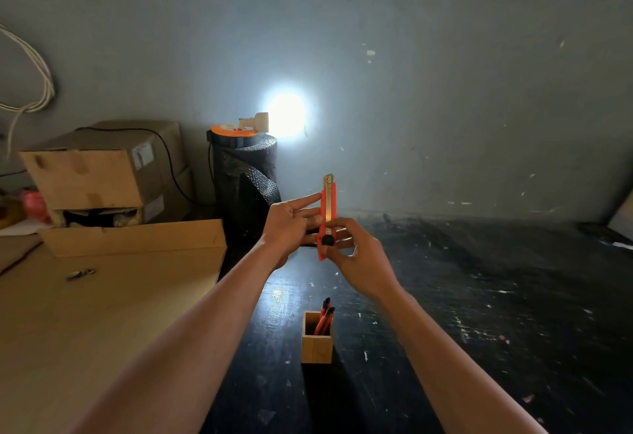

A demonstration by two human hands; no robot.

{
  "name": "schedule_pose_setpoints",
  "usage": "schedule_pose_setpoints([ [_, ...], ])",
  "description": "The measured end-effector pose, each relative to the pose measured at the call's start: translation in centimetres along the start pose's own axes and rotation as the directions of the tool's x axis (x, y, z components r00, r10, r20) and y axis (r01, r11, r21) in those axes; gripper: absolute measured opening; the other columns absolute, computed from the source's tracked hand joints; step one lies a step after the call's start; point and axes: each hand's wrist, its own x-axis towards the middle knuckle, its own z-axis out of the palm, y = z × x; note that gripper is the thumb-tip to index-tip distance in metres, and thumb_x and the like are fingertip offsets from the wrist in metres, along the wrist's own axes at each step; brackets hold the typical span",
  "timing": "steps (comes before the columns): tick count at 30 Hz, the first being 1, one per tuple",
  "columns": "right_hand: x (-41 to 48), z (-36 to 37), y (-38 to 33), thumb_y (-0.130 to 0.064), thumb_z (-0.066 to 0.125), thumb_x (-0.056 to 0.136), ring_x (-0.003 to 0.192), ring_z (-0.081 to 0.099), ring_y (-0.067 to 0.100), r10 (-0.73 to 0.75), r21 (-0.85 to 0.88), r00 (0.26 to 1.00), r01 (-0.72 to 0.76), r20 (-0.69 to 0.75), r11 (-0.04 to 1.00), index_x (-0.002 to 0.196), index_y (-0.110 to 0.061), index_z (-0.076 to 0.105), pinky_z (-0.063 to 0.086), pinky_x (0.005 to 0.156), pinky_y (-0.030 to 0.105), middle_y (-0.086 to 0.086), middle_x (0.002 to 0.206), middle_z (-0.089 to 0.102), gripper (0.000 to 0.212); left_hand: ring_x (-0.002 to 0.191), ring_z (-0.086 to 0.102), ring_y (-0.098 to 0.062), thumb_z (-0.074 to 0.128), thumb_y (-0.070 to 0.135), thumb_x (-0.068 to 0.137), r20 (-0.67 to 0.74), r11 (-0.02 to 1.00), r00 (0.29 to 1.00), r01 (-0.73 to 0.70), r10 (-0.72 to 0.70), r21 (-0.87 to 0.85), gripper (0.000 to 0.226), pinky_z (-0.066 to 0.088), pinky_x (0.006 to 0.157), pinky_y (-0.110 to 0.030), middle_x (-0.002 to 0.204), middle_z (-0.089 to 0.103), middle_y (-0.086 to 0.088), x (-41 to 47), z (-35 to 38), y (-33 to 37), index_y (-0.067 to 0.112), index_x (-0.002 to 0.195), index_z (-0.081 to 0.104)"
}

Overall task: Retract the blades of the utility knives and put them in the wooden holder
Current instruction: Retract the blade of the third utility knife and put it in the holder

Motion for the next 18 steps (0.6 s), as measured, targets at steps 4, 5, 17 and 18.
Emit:
schedule_pose_setpoints([
  [4, 0.22, -0.13, -0.07, -0.020, 0.069, 0.096, 0.079, 0.061, -0.003, -0.009, -0.020, 1.000, 0.009, 0.011, 1.000, 0.114, -0.028, 0.064, 0.051, 0.086, 0.020, -0.017, 0.104, 0.063, 0.020, 0.082, 0.081, -0.021, 0.061, -0.014, 0.093, -0.001, 1.000, 1.000, -0.001, 0.001, 0.000, 0.049, 0.065, 0.066, -0.032, 0.093, 0.083, -0.002, -0.08, -0.01, 0.37, 0.013, 0.133, 0.067],
  [5, 0.27, -0.08, -0.04, -0.022, 0.070, 0.095, 0.081, 0.061, 0.000, 0.001, -0.018, 1.000, -0.001, 0.003, 1.000, 0.109, -0.028, 0.062, 0.052, 0.087, 0.025, -0.016, 0.102, 0.063, 0.017, 0.082, 0.081, -0.020, 0.061, -0.014, 0.093, 0.001, 1.000, 1.000, -0.002, 0.002, 0.004, 0.048, 0.065, 0.066, -0.032, 0.091, 0.083, -0.001, -0.09, 0.03, 0.37, 0.013, 0.133, 0.067],
  [17, 0.74, -0.10, 0.76, -0.019, 0.070, 0.095, 0.081, 0.057, -0.014, -0.033, -0.072, 0.999, 0.034, 0.011, 0.997, 0.112, -0.029, 0.066, 0.038, 0.070, 0.001, -0.019, 0.104, 0.062, 0.020, 0.084, 0.081, -0.022, 0.062, -0.014, 0.092, 0.005, 1.000, 1.000, -0.007, 0.007, -0.010, 0.049, 0.066, 0.073, -0.039, 0.095, 0.082, -0.006, 0.83, -0.13, -0.25, 0.012, 0.134, 0.067],
  [18, 0.81, -0.03, 0.84, -0.020, 0.071, 0.094, 0.081, 0.058, -0.012, -0.028, -0.070, 1.000, 0.029, 0.003, 0.997, 0.107, -0.030, 0.064, 0.038, 0.071, 0.003, -0.019, 0.102, 0.063, 0.018, 0.084, 0.080, -0.022, 0.062, -0.014, 0.092, 0.007, 1.000, 1.000, -0.006, 0.006, -0.011, 0.049, 0.066, 0.072, -0.039, 0.096, 0.082, -0.006, 0.88, -0.09, -0.30, 0.011, 0.133, 0.067],
])
